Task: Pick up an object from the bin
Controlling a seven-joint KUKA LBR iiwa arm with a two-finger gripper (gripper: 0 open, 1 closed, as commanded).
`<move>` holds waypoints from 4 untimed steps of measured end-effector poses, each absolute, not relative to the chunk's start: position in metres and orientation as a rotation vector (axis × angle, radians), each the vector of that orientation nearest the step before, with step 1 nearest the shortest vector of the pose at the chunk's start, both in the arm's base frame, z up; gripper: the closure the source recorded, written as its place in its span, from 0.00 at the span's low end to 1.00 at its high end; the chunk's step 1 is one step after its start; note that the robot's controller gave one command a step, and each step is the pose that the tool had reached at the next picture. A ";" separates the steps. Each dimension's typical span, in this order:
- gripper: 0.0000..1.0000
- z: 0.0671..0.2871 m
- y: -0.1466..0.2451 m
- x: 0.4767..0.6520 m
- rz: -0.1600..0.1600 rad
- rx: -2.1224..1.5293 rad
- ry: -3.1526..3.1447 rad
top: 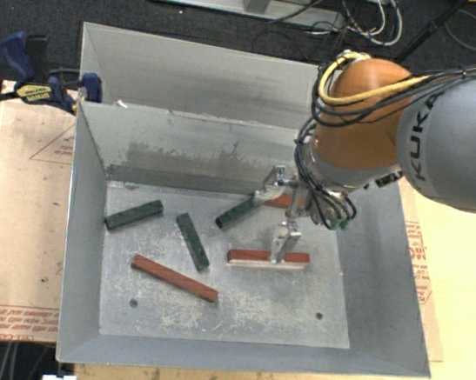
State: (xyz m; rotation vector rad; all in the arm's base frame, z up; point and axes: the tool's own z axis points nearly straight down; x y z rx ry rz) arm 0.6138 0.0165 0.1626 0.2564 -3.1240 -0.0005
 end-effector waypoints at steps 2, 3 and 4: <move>0.00 0.084 -0.059 0.569 0.002 0.362 -3.128; 0.00 0.084 -0.059 0.569 0.002 0.363 -3.131; 1.00 0.079 -0.023 0.615 0.003 0.341 -3.150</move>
Offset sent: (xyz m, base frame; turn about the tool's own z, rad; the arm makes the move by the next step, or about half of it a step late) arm 0.0000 0.0000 0.0000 0.0000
